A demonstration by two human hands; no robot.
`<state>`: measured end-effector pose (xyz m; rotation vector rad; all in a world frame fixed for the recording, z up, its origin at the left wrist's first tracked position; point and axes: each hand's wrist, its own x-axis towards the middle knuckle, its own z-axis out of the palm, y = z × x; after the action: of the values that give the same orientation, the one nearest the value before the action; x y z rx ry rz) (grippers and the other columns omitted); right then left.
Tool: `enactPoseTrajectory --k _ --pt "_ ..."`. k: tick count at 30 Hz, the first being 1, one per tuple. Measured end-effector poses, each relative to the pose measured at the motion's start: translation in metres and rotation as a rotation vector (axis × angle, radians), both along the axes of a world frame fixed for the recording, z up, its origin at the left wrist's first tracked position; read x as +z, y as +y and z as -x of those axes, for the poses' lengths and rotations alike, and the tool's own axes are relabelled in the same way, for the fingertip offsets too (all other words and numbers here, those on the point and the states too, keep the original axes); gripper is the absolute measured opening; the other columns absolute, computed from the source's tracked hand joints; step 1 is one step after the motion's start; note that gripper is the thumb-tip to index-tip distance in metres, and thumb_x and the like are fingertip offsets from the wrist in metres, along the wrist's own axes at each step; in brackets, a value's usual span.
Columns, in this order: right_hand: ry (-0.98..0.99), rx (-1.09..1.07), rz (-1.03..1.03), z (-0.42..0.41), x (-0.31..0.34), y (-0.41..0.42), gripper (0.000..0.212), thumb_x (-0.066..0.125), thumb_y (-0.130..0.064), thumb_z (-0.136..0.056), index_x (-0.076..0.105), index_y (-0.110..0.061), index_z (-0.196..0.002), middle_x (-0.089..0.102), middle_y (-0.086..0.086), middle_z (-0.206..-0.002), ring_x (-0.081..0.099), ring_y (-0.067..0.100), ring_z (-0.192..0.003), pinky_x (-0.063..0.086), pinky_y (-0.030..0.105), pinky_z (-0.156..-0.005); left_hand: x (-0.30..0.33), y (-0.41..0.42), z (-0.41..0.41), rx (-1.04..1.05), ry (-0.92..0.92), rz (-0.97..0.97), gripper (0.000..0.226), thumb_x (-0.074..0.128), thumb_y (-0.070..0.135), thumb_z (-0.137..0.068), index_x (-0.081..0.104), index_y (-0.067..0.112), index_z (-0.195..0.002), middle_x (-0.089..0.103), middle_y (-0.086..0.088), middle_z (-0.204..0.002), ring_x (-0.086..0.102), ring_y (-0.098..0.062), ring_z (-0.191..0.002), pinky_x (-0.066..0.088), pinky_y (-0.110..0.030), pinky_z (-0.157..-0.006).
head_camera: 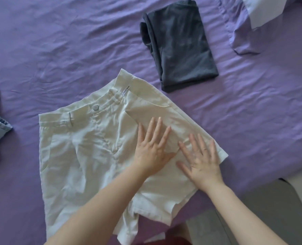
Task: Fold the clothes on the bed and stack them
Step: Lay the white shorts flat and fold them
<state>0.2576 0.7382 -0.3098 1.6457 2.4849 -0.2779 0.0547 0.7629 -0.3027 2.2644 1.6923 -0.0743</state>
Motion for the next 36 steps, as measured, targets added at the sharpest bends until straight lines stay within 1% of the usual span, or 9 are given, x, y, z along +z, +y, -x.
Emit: enactPoseTrajectory --k 4,10,13,17,21,25,28,33,36 --pt "0.042 0.099 0.097 0.013 0.016 -0.033 0.061 0.04 -0.046 -0.086 0.037 -0.016 -0.139 0.037 0.018 -0.146 0.019 0.031 -0.141 0.022 0.059 -0.108 0.009 -0.082 0.014 -0.081 -0.022 -0.013 0.064 0.054 0.049 -0.084 0.042 0.018 -0.139 0.031 -0.013 -0.151 0.019 -0.03 -0.143 0.023 -0.06 -0.109" --pt "0.121 0.252 0.299 0.051 0.038 -0.048 0.058 0.043 -0.053 -0.083 0.043 -0.023 -0.133 0.041 0.014 -0.144 0.027 0.028 -0.138 0.025 0.053 -0.105 0.021 -0.13 0.032 0.004 0.048 0.193 0.082 0.036 0.074 -0.084 0.036 0.019 -0.145 0.024 -0.015 -0.154 0.017 -0.033 -0.143 0.017 -0.061 -0.108" --pt "0.081 0.401 0.36 0.058 0.038 -0.05 0.073 0.044 -0.059 -0.079 0.032 -0.025 -0.143 0.036 0.008 -0.149 0.022 0.026 -0.14 0.02 0.049 -0.106 0.026 -0.132 0.036 0.041 0.027 0.263 0.091 0.026 0.077 -0.083 0.033 0.013 -0.146 0.019 -0.016 -0.156 0.016 -0.035 -0.144 0.016 -0.062 -0.108" --pt "-0.066 0.561 0.438 0.029 0.038 -0.054 0.101 0.072 -0.049 -0.05 0.038 -0.025 -0.142 0.034 0.011 -0.149 0.023 0.031 -0.138 0.02 0.055 -0.105 0.033 -0.151 0.06 -0.004 0.054 0.28 0.089 0.039 0.078 -0.076 0.039 0.02 -0.144 0.014 -0.014 -0.157 0.01 -0.032 -0.146 0.016 -0.058 -0.108" --pt "0.012 0.491 0.351 0.06 0.055 -0.055 0.072 0.061 -0.034 -0.049 0.056 -0.024 -0.119 0.049 0.012 -0.139 0.007 0.03 -0.144 0.015 0.055 -0.106 0.044 -0.161 0.1 0.226 0.091 0.272 0.076 0.033 0.071 -0.086 0.034 0.023 -0.146 0.018 -0.012 -0.157 0.011 -0.03 -0.146 0.016 -0.057 -0.109" --pt "0.111 0.636 0.29 0.143 0.067 -0.045 0.058 0.043 -0.039 -0.065 0.057 -0.031 -0.12 0.05 0.006 -0.139 0.025 0.029 -0.137 0.02 0.053 -0.102 0.044 -0.17 0.138 0.46 0.131 0.373 0.072 0.032 0.067 -0.085 0.035 0.024 -0.142 0.022 -0.01 -0.155 0.011 -0.03 -0.144 0.017 -0.057 -0.107" --pt "0.028 0.697 0.296 0.179 0.053 -0.046 0.066 0.055 -0.05 -0.062 0.056 -0.029 -0.124 0.049 0.009 -0.139 0.026 0.031 -0.135 0.024 0.058 -0.104 0.041 -0.179 0.155 0.432 0.144 0.446 0.086 0.037 0.075 -0.072 0.033 0.026 -0.143 0.018 -0.011 -0.157 0.015 -0.034 -0.143 0.017 -0.062 -0.105" --pt "-0.123 0.726 0.389 0.17 0.042 -0.07 0.098 0.081 -0.045 -0.026 0.064 -0.018 -0.119 0.054 0.017 -0.132 0.032 0.036 -0.129 0.025 0.069 -0.095 0.03 -0.198 0.193 0.525 0.162 0.525 0.124 0.04 0.092 -0.041 0.029 0.029 -0.147 0.024 -0.018 -0.153 0.023 -0.038 -0.14 0.011 -0.066 -0.106" --pt "-0.102 0.747 0.323 0.2 0.052 -0.062 0.074 0.068 -0.052 -0.043 0.069 -0.022 -0.111 0.059 0.015 -0.127 0.034 0.033 -0.128 0.013 0.062 -0.102 0.038 -0.195 0.206 0.498 0.115 0.471 0.11 0.013 0.097 -0.059 -0.003 0.038 -0.149 -0.021 -0.012 -0.155 -0.019 -0.03 -0.143 -0.006 -0.062 -0.11"
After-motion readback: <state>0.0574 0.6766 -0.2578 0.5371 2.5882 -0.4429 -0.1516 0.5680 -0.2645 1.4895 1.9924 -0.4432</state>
